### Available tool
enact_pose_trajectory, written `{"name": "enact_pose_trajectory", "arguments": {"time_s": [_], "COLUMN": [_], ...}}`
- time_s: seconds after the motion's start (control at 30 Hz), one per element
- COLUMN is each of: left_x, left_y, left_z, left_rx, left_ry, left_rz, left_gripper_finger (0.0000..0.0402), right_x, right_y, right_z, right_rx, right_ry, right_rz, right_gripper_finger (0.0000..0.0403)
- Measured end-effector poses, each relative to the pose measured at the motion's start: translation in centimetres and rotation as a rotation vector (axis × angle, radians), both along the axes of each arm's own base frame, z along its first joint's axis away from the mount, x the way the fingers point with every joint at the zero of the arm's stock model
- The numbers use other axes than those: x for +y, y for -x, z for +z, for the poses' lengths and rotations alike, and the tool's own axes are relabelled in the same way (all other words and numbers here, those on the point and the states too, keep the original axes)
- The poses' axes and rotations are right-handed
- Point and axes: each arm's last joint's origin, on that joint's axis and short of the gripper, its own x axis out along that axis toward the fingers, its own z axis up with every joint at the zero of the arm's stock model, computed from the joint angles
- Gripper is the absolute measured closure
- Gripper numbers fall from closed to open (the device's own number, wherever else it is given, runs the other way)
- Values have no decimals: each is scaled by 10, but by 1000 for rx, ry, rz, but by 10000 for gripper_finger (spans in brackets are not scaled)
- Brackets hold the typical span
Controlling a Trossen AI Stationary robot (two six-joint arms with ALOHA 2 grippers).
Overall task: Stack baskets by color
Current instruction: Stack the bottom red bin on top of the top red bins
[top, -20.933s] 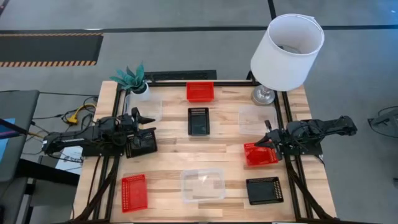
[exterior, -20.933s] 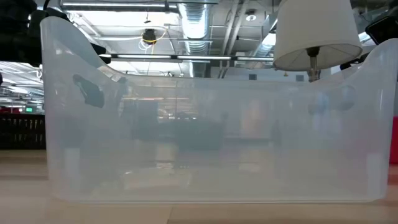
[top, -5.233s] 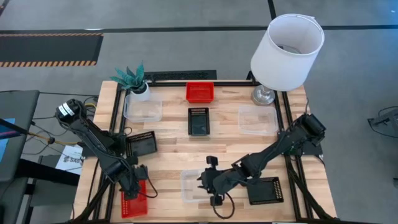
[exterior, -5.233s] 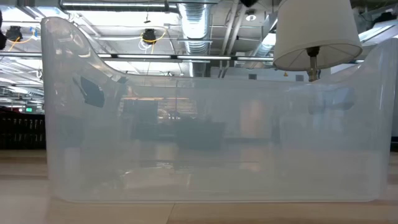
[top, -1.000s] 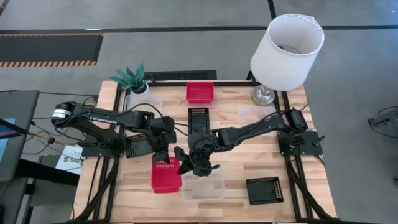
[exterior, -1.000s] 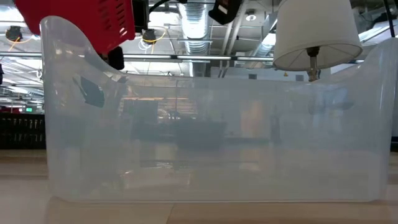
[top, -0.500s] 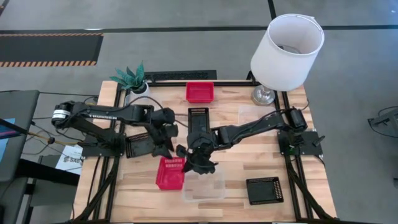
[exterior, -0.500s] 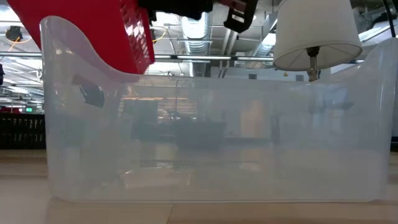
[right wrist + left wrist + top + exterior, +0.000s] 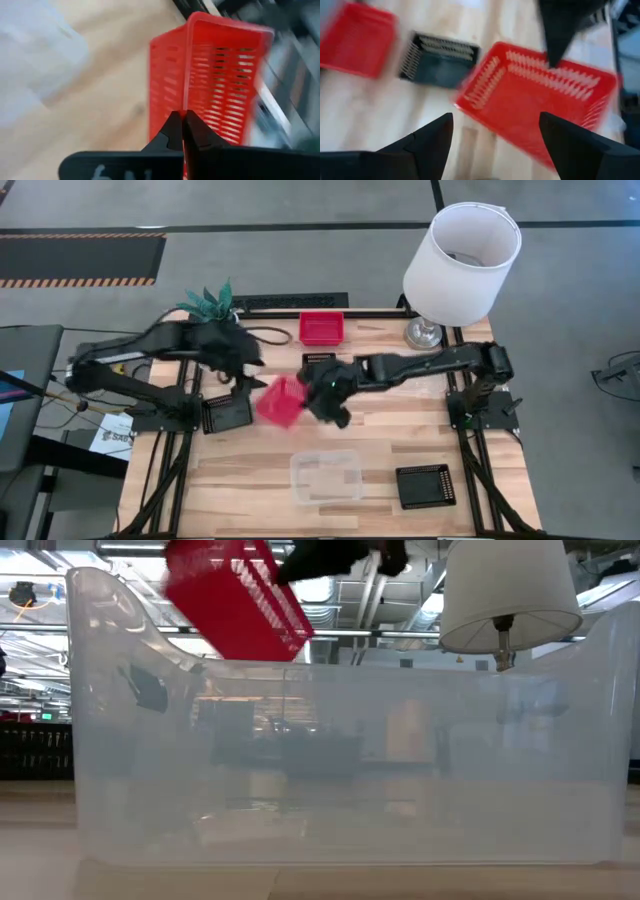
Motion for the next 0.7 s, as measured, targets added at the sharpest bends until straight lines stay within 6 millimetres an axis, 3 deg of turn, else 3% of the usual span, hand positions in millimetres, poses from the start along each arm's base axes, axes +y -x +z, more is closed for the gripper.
{"name": "enact_pose_trajectory", "arguments": {"time_s": [0.13, 0.27, 0.43, 0.7], "left_x": [-9, -16, -23, -23], "left_y": [33, 47, 49, 49], "left_z": [-3, -21, -46, -61], "left_rx": [-94, -223, -330, -337], "left_ry": [-56, -95, -111, -182], "left_rz": [110, 149, 129, 88], "left_gripper_finger": [126, 132, 139, 142], "right_x": [-30, -72, -120, -170], "right_y": [8, 9, 6, -5], "right_z": [13, 11, -7, -35], "right_rx": [-23, -40, -22, 55], "right_ry": [20, 49, 121, 112], "right_rz": [-247, -532, -801, -943], "right_gripper_finger": [402, 402, 402, 403]}}
